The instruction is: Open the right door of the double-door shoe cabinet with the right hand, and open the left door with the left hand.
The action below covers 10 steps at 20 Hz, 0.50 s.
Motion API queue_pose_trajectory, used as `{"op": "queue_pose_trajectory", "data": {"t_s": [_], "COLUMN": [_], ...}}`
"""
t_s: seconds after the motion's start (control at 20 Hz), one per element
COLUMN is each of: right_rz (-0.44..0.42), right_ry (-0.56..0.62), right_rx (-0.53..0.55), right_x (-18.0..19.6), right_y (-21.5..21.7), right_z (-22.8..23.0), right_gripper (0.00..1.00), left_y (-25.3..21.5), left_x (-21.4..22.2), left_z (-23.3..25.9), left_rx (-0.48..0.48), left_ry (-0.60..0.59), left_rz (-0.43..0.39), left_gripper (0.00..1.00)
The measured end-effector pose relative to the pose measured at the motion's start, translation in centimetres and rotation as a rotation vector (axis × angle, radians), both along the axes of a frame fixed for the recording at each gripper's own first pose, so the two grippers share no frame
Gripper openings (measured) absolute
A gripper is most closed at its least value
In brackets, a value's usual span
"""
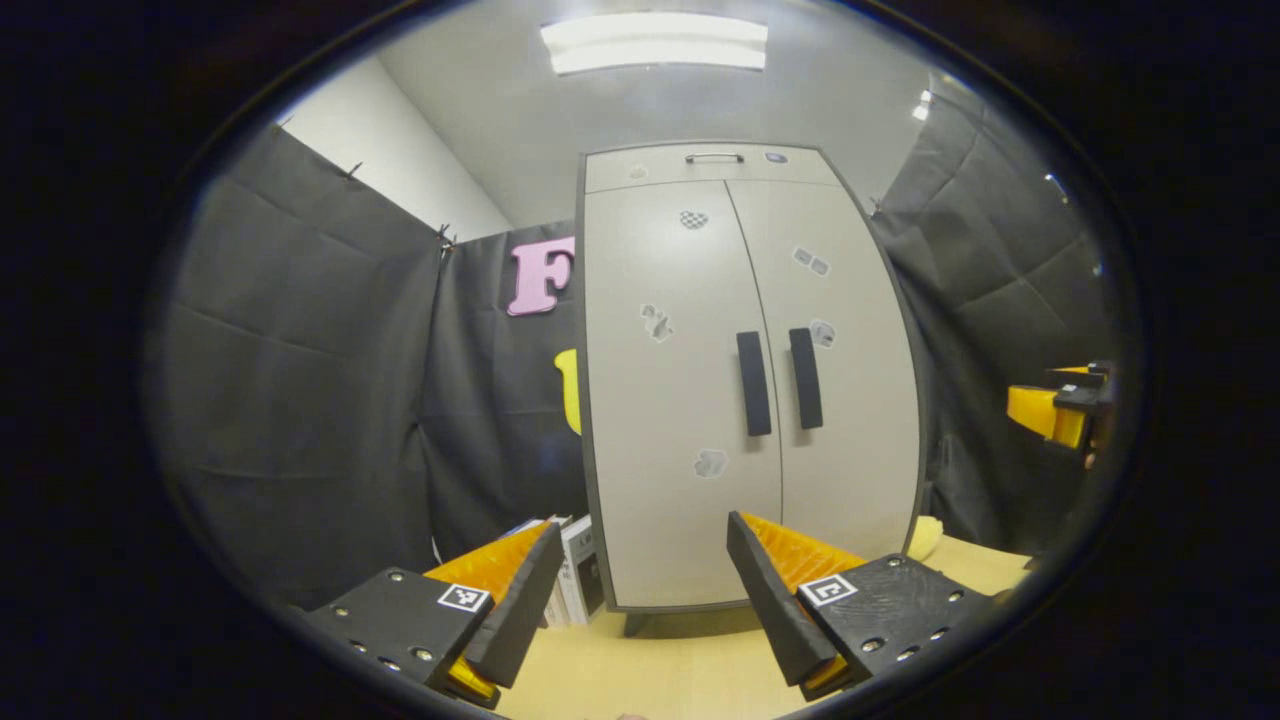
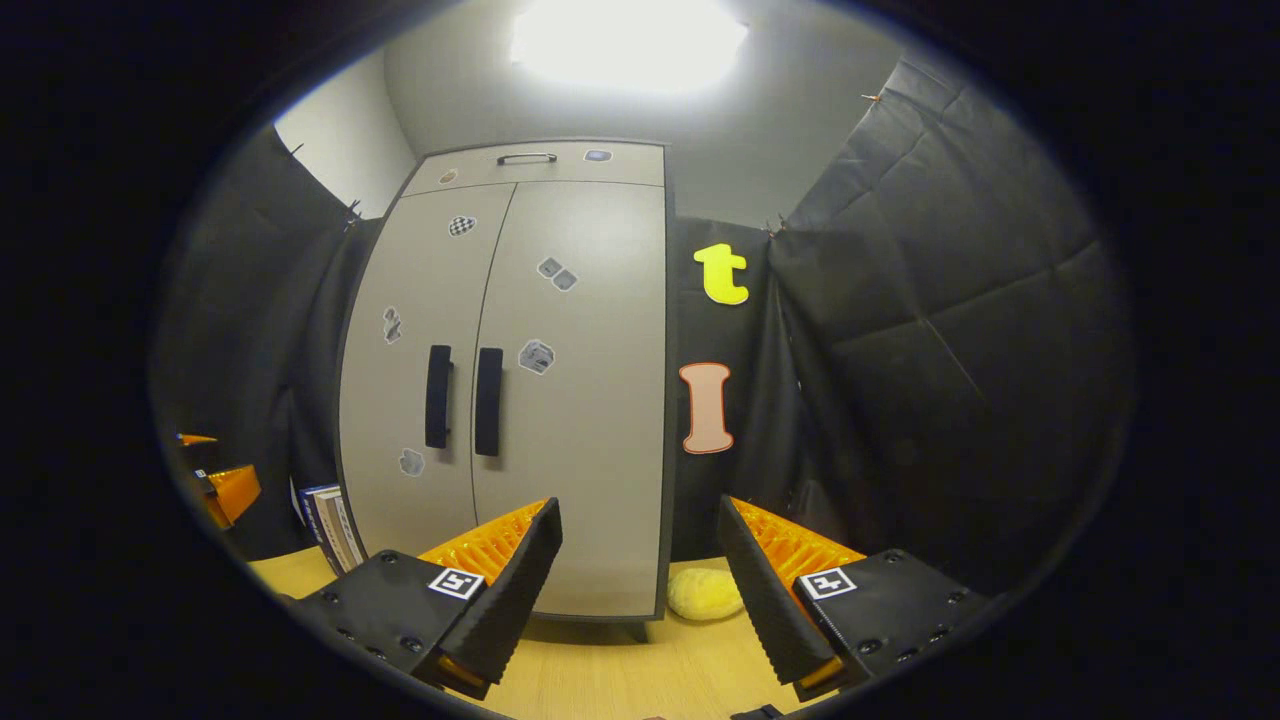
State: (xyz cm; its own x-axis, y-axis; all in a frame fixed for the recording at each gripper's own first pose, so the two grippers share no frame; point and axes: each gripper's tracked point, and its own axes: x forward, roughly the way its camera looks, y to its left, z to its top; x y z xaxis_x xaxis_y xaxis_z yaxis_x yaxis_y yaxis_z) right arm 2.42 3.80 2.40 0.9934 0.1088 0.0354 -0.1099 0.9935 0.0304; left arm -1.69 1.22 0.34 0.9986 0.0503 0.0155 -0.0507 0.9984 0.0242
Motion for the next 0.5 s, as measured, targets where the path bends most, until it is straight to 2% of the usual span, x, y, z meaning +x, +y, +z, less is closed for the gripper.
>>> {"op": "queue_pose_trajectory", "data": {"t_s": [0.5], "right_rz": [0.13], "right_ry": [-0.012], "right_rx": [0.034], "right_x": [4.5], "right_y": [6.6], "right_z": [2.0], "right_gripper": [0.99], "left_y": [5.2], "left_x": [-1.9], "left_z": [-0.7], "left_rx": [0.035], "left_ry": [0.021], "left_rz": [0.121], "left_gripper": [0.96]}}
